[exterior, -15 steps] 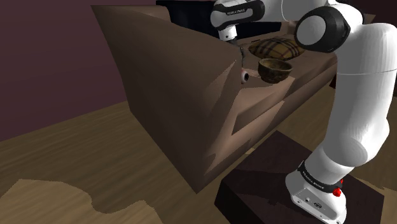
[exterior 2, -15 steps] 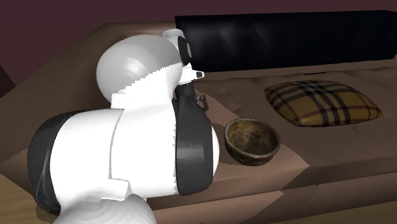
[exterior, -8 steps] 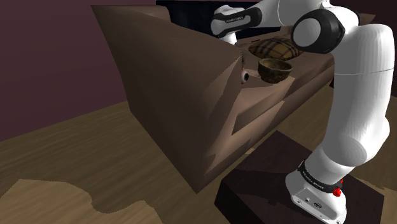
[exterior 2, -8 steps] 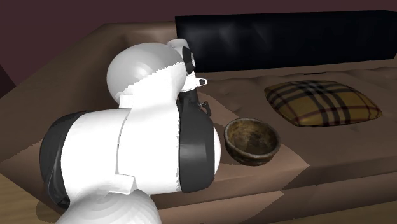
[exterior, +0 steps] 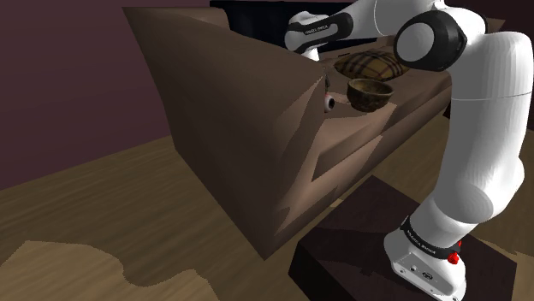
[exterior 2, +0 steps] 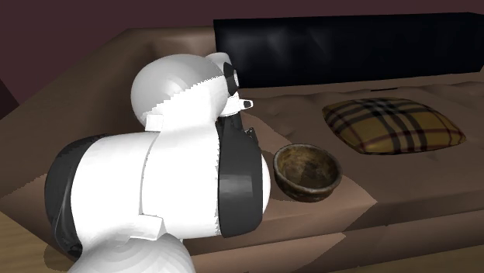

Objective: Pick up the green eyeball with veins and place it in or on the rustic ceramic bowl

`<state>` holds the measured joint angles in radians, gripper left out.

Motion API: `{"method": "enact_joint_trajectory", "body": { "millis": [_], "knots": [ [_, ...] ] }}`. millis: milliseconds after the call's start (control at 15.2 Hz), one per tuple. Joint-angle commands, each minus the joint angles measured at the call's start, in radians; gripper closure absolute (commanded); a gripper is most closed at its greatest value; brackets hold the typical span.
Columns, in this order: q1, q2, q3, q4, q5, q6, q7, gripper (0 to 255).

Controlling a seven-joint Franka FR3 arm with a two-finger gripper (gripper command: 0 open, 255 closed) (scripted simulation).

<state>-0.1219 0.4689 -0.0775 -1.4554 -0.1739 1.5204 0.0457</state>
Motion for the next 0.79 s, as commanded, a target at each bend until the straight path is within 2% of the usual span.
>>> {"method": "enact_joint_trajectory", "body": {
  "millis": [0, 66, 726],
  "knots": [
    [0.000, 0.000, 0.000, 0.000, 0.000, 0.000, 0.000, 0],
    [0.000, 0.000, 0.000, 0.000, 0.000, 0.000, 0.000, 255],
    [0.000, -0.003, 0.000, 0.009, 0.000, -0.012, -0.002, 255]
  ]
}}
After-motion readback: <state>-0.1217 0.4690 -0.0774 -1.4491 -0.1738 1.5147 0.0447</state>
